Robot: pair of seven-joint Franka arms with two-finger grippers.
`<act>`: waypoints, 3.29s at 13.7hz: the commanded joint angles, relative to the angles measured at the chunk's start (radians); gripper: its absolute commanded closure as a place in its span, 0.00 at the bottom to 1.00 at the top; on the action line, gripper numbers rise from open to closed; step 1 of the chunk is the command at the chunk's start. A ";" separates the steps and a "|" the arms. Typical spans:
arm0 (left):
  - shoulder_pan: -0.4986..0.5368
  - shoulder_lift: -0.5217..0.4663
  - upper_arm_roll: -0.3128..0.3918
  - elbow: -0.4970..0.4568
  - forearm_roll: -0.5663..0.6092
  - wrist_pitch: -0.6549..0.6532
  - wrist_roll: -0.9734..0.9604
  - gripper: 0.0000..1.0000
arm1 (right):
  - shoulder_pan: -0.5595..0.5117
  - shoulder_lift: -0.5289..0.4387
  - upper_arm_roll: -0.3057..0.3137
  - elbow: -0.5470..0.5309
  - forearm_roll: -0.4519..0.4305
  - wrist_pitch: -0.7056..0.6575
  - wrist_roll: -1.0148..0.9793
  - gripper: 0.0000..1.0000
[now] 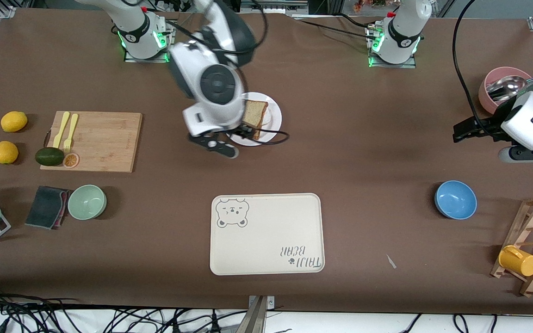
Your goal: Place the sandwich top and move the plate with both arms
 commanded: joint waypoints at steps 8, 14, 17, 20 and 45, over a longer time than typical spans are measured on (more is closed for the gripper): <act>0.016 0.063 -0.027 -0.011 -0.204 0.023 0.026 0.00 | -0.174 -0.119 -0.226 -0.022 -0.005 -0.113 -0.764 0.00; 0.034 0.160 -0.027 -0.012 -0.447 0.025 0.033 0.00 | -0.172 -0.217 -0.342 -0.013 -0.008 -0.105 -0.814 0.00; 0.092 0.217 -0.027 -0.018 -0.578 0.014 0.234 0.00 | -0.259 -0.256 -0.307 -0.022 -0.002 -0.108 -0.826 0.00; 0.184 0.274 -0.027 -0.041 -0.708 -0.058 0.555 0.00 | -0.433 -0.328 -0.109 -0.063 -0.029 -0.127 -0.844 0.00; 0.272 0.413 -0.025 -0.057 -0.897 -0.141 0.580 0.00 | -0.684 -0.466 0.123 -0.267 -0.111 -0.035 -0.969 0.00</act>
